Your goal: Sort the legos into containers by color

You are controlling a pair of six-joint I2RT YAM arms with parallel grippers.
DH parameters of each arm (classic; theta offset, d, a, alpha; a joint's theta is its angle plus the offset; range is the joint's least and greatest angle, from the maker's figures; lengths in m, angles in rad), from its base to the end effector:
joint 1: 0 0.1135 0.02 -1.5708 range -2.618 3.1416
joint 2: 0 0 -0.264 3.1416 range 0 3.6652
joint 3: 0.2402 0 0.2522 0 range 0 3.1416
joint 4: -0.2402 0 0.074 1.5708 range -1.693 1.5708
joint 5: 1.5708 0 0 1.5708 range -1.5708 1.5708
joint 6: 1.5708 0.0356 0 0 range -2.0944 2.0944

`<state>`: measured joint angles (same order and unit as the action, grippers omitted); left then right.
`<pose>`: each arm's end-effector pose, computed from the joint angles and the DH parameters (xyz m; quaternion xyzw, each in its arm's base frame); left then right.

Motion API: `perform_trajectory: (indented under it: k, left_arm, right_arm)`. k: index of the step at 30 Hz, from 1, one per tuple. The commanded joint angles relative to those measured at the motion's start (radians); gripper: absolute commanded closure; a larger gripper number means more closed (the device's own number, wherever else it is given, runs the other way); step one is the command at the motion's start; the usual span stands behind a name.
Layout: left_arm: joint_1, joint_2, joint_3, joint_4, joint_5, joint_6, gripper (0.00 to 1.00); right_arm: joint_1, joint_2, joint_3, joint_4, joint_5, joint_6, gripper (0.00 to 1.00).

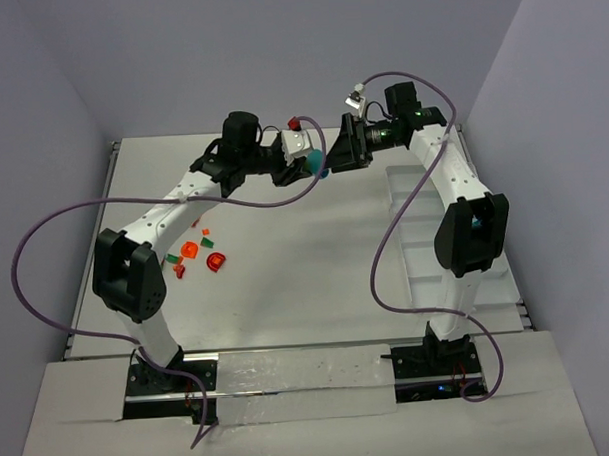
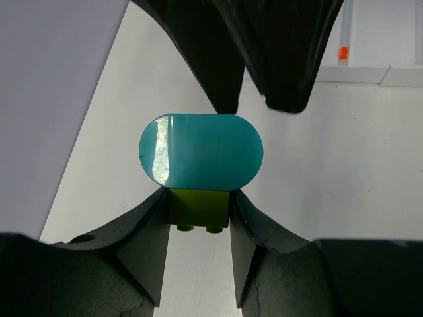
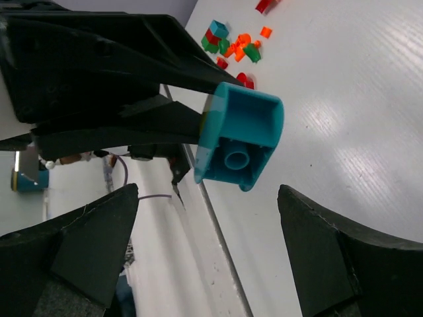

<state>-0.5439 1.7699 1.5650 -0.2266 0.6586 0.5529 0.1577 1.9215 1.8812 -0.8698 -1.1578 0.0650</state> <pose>0.3456 -0.2345 0.3385 0.5643 0.5891 -0.2700 0.5116 0.4018 0.0969 0.3418 -0.2140 0.7827 0.5445 0.2123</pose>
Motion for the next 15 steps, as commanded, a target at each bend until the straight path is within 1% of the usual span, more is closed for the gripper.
perform_trajectory:
  k: [1,2,5,9,13,14,15]
  left_arm:
    - [-0.027,-0.042,-0.002,0.072,-0.028,-0.002,1.00]
    - [-0.030,-0.045,-0.012,0.079,-0.028,0.001,1.00]
    - [-0.039,-0.057,-0.031,0.089,-0.035,0.018,1.00]
    - [-0.048,-0.065,-0.046,0.093,-0.043,0.034,1.00]
    - [-0.056,-0.078,-0.075,0.109,-0.070,0.051,1.00]
    - [-0.058,-0.082,-0.081,0.114,-0.075,0.054,1.00]
    - [-0.060,-0.085,-0.088,0.119,-0.083,0.055,1.00]
  right_arm:
    - [0.003,0.010,-0.030,0.041,-0.004,0.061,0.10]
    - [0.005,0.013,-0.033,0.050,-0.002,0.067,0.11]
    - [0.003,0.022,-0.026,0.076,-0.015,0.098,0.17]
    - [0.003,0.032,-0.013,0.115,-0.031,0.142,0.31]
    - [0.003,0.034,-0.018,0.147,-0.044,0.174,0.51]
    - [0.003,0.033,-0.024,0.155,-0.050,0.181,0.60]
    - [0.003,0.032,-0.029,0.160,-0.057,0.188,0.66]
